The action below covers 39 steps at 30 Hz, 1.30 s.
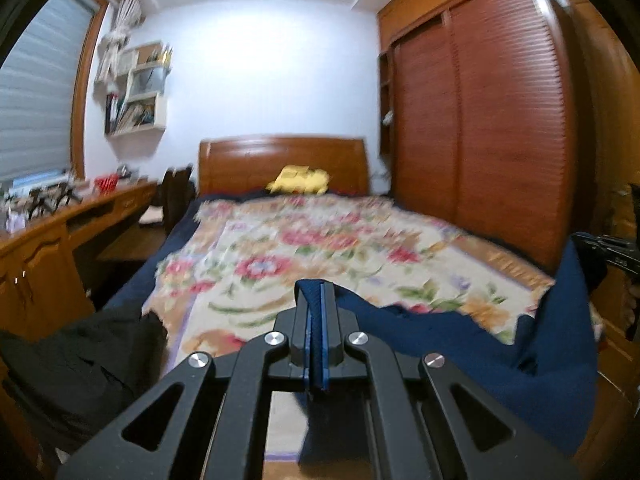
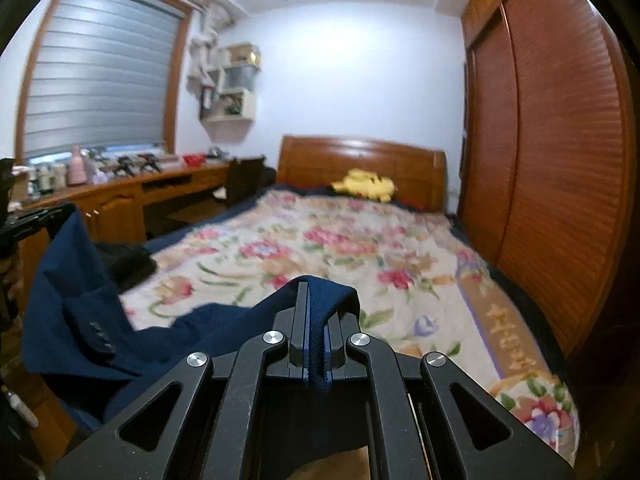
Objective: Fold large clothes
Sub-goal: 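Lift the hem with both tools and carry it toward the collar, then lower the hem onto the collar and open both tools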
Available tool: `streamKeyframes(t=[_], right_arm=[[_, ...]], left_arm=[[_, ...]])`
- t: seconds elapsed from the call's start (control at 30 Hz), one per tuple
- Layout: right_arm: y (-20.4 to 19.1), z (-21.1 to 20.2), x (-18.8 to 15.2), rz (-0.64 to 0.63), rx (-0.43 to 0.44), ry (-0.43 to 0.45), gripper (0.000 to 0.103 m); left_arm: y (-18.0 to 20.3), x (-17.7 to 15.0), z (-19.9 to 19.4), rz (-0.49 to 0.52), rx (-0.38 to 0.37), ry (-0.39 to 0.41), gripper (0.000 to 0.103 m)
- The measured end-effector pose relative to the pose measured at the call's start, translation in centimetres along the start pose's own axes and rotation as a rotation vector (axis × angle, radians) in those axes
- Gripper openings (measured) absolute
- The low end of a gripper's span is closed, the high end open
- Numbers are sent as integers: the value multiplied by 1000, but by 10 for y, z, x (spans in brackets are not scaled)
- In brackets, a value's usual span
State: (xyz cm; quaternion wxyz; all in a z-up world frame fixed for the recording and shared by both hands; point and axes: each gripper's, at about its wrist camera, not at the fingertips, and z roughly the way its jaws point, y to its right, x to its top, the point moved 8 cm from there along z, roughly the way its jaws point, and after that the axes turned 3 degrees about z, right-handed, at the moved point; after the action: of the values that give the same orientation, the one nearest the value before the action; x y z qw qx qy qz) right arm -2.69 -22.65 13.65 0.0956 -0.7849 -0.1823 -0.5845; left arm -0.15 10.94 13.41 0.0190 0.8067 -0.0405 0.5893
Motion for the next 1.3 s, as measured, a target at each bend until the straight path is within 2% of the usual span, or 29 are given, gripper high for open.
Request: streamKeyframes(t=[0.23, 0.3, 0.47, 0.63, 0.9, 1.03, 1.13, 1.23, 1.27, 1.3], right_arm=[[53, 111, -57, 61, -102, -156, 2], [64, 133, -71, 69, -114, -190, 2], [83, 185, -96, 78, -122, -249, 2], [93, 232, -107, 56, -125, -285, 2], [114, 290, -90, 44, -166, -274, 2], [125, 320, -101, 31, -196, -335, 2], [121, 336, -122, 25, -181, -403, 3], [117, 339, -135, 20, -175, -441, 15], [115, 340, -137, 23, -164, -452, 36], [113, 339, -139, 27, -155, -462, 47]], left_arm=[[-29, -50, 102, -44, 57, -146, 0], [-31, -62, 128, -56, 42, -187, 0], [-33, -78, 174, -35, 74, -238, 0], [-42, -76, 208, -32, 93, -247, 0], [-46, -59, 269, -21, 112, -267, 0], [-35, -72, 290, -60, 42, -313, 2], [-24, -83, 287, -20, 37, -321, 5], [-14, -90, 276, 26, 30, -317, 17], [-11, -90, 271, 29, 19, -316, 26], [-8, -91, 263, 29, 11, -306, 34]])
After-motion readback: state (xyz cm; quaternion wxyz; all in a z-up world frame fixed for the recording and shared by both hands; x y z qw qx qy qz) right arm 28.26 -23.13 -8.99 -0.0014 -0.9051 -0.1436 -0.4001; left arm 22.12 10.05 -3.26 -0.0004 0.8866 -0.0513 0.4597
